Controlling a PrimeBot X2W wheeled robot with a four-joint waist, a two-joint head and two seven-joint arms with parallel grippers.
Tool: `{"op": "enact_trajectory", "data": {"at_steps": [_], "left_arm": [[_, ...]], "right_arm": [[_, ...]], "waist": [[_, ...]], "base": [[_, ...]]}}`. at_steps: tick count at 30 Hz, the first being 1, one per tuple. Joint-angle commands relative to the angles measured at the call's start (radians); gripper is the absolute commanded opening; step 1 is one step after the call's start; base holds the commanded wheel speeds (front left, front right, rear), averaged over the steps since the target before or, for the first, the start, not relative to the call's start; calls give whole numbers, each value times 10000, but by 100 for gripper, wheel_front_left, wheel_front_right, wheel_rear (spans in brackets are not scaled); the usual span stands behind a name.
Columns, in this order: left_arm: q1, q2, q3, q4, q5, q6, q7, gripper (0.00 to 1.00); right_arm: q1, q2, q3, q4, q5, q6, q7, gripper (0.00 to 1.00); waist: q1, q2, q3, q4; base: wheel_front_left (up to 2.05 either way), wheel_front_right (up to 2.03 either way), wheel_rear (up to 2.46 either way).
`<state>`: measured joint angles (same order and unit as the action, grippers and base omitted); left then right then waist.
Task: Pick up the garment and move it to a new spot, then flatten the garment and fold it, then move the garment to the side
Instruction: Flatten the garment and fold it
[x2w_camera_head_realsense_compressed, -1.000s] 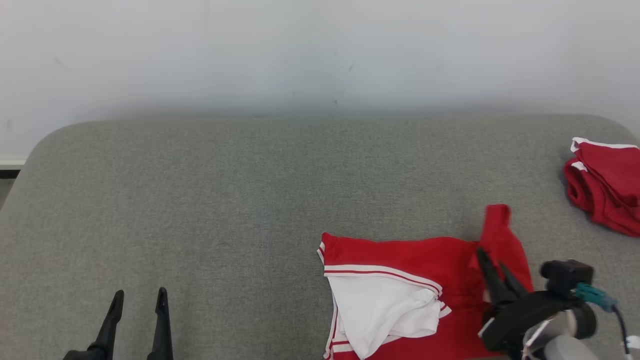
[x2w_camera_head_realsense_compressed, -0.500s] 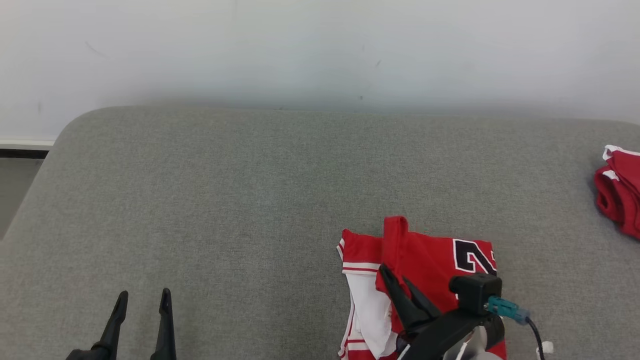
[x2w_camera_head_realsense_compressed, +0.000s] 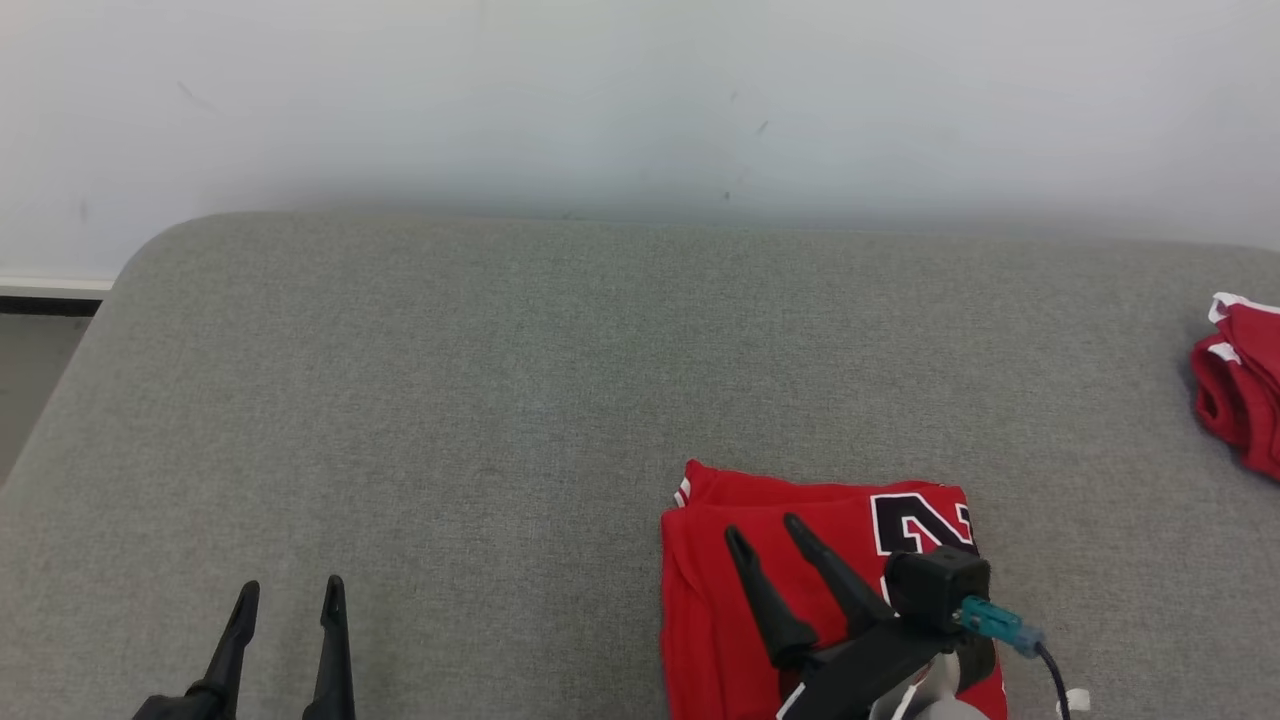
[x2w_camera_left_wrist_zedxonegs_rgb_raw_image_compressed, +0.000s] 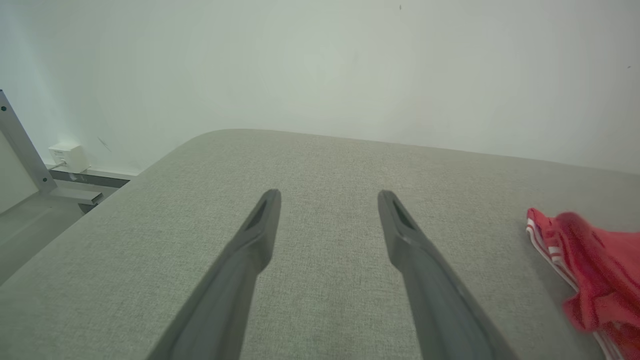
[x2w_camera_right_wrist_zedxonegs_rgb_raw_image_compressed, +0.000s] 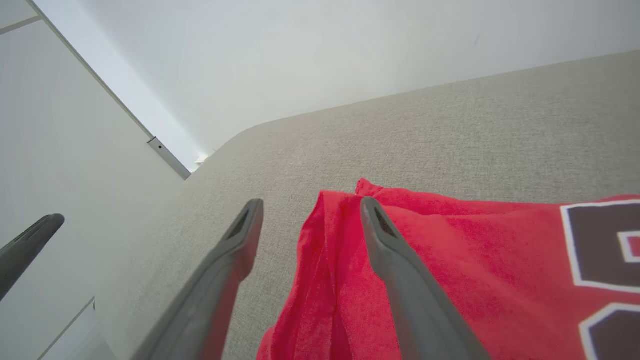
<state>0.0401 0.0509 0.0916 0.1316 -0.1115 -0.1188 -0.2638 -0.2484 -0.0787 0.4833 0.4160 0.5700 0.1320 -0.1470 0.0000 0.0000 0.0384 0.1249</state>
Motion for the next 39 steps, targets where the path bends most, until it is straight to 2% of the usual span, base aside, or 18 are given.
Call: {"op": "enact_trajectory", "data": {"at_steps": [1,7,11,16,23,30,39], "left_arm": [[-59,-5,15,0,-15,33,-4,100],[7,-3,49,-87,-47,71,-4,100],[-37,-5,74,-196,3,56,-4,100],[-106,-5,46,-359,75,92,-4,100],[-5,-4,-36,-412,103,209,-4,100],[137,-4,17,-96,188,250,-4,100],[448,87,-60,97,-66,48,-4,100]], "right_arm": [[-125,-84,-104,-52,-14,-25,-152,100],[-13,-753,-896,-499,-53,-25,-792,100],[329,-1302,-1749,-892,-616,-25,-1064,100],[1106,-1480,-2944,-1559,-1173,-25,-1172,100],[2386,-1163,-3875,-2493,-1805,-25,-1186,100],[3228,-951,-4009,-2967,-2228,-25,-1188,100],[3726,-784,-4243,-3146,-2471,-25,-1190,100]], "waist": [[0,0,-55,-89],[0,0,-257,-395],[0,0,-379,-544],[0,0,-452,-714],[0,0,-618,-931],[0,0,-829,-905],[0,0,-986,-781]], "base": [[0,0,0],[0,0,0],[0,0,0],[0,0,0],[0,0,0],[0,0,0],[0,0,0]]}}
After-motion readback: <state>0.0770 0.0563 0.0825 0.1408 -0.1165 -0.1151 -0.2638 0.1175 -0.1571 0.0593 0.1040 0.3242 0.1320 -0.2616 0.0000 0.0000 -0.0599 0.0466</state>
